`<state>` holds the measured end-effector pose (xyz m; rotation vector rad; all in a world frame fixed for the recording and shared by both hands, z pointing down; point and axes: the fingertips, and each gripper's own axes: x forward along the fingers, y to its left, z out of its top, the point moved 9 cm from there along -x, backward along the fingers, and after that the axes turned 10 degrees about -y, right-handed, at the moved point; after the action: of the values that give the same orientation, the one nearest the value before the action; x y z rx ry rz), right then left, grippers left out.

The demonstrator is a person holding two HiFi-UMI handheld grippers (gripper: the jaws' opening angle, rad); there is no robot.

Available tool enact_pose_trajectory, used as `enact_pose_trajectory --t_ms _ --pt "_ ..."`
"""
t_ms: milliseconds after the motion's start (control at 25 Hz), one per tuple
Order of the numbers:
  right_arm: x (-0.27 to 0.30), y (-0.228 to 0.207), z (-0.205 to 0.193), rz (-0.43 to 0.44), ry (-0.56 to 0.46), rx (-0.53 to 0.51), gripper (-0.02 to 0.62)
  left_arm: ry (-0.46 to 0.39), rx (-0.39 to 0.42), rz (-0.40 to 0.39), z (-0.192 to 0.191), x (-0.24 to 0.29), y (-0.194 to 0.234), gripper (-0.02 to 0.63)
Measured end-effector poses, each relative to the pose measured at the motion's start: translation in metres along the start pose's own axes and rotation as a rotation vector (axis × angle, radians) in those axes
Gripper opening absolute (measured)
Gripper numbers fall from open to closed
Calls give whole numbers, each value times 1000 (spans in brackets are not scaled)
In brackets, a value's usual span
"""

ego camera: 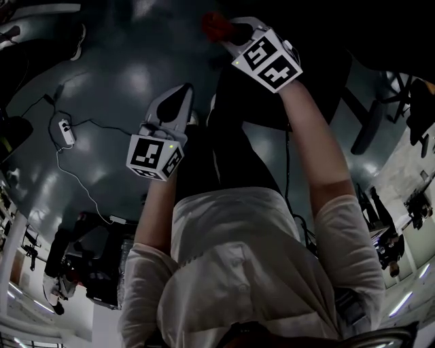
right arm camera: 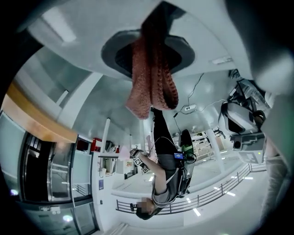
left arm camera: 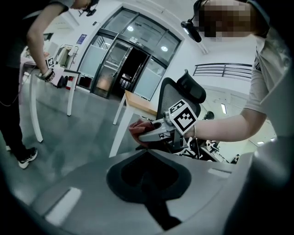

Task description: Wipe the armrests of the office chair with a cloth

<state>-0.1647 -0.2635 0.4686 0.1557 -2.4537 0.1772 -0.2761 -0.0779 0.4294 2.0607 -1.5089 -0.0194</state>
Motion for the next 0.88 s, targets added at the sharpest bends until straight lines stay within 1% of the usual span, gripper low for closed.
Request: enact_pose_trajectory --t_ms 160,240,400,560,720,880 --pt "-10 -10 -14 15 -8 71 55 4 11 -1 -7 6 -8 17" --pt "-18 -17 -23 11 -20 124 55 2 13 -11 -8 10 -13 17" --pt "-37 -31 -37 -26 -67 270 55 11 13 -34 -9 17 -21 17" --pt "-53 -31 -49 -60 -134 389 54 40 28 -58 -14 15 -27 17" --pt "-68 -27 -55 -120 -152 413 54 60 49 -75 -15 11 -28 17" --pt "-86 -21 -68 -167 -153 441 54 55 61 -82 -15 10 -33 17"
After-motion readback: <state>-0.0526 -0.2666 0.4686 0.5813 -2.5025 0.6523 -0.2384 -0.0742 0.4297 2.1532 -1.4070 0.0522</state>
